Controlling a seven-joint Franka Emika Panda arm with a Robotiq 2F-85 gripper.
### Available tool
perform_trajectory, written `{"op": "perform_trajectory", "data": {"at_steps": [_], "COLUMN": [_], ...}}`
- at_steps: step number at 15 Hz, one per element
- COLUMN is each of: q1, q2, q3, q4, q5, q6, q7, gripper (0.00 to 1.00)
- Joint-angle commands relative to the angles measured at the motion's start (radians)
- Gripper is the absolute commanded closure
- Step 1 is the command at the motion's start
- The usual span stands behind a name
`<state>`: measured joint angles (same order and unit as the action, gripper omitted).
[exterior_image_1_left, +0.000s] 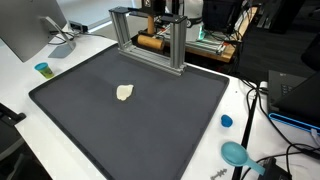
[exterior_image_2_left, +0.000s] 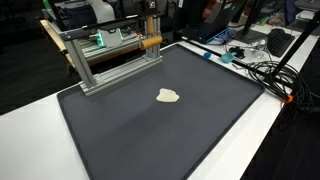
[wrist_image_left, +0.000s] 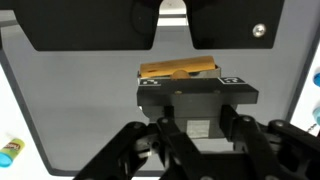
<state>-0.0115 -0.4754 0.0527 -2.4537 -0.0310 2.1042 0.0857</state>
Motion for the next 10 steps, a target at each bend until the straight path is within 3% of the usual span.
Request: {"op": "perform_trajectory", "data": {"at_steps": [1, 4, 10], "q1": [-0.017, -0.021, 0.006], "q2": [-0.110, -0.164, -0.189], "q3": [-0.039, -0.073, -0.068], "q4": [-0.090, -0.125, -0.133], "q5": [-0.017, -0.002, 0.002], "q6": [-0.001, -0.019, -0.060], "q7": [-0.032, -0.072, -0.124], "gripper": [0.79, 0.79, 0.79]}}
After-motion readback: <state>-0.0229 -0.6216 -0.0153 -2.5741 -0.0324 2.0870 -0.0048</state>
